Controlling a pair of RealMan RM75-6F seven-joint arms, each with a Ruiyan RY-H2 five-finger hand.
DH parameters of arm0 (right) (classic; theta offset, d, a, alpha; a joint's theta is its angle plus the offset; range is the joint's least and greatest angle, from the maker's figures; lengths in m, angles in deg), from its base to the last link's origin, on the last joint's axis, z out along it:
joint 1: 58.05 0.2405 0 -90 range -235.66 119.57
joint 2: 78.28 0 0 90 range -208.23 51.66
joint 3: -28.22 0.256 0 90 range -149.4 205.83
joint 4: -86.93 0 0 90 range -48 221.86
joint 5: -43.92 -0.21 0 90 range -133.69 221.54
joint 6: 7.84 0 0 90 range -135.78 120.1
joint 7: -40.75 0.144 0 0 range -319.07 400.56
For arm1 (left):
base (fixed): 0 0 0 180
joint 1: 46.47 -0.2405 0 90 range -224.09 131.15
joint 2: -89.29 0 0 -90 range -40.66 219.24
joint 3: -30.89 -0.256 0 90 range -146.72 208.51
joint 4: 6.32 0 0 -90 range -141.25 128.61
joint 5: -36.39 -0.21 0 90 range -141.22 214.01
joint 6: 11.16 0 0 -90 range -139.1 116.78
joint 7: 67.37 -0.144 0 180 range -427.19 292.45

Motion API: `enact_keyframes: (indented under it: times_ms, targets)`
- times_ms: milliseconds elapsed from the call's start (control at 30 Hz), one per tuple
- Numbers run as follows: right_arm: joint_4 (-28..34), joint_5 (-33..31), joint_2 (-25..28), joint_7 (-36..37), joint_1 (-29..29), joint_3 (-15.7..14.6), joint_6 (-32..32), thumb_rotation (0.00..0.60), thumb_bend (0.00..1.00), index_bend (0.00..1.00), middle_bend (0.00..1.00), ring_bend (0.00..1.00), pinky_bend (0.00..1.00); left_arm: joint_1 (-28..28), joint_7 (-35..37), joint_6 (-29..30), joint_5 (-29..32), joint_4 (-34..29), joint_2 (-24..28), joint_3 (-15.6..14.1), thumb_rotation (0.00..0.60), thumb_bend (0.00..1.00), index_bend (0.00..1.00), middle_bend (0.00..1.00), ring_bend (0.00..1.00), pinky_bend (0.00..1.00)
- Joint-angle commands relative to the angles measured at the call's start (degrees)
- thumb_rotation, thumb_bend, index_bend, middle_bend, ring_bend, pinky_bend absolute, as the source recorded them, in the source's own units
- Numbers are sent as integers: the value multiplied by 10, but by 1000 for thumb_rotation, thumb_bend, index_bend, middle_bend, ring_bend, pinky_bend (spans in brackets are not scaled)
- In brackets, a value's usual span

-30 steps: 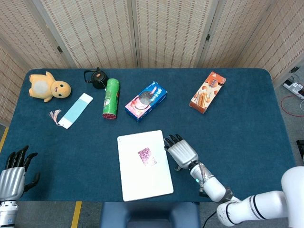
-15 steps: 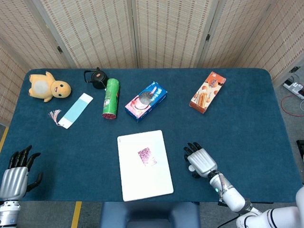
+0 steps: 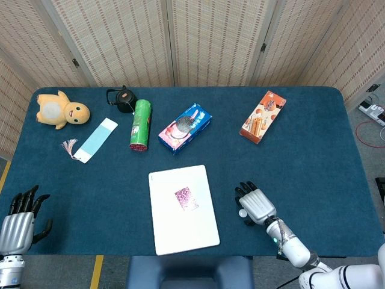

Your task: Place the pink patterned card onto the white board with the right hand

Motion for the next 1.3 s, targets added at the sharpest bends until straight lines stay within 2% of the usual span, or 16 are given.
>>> enact_keyframes:
  times_ms: [33, 200, 1300]
  targets:
    - [-1, -5, 0, -8, -2, 5, -7, 537, 258, 414, 192, 78, 97, 0, 1, 0, 1, 1, -1, 0, 600, 448, 232, 62, 94, 0]
    - [0, -10, 1, -16, -6, 11, -15, 537, 329, 420, 199, 78, 97, -1, 3, 0, 2, 3, -1, 0, 600, 448, 232, 62, 94, 0]
    - [-4, -12, -12, -46, -23, 38, -38, 540, 331, 499, 230, 93, 97, -4, 14, -1, 5, 16, -4, -2, 600, 448, 232, 62, 94, 0]
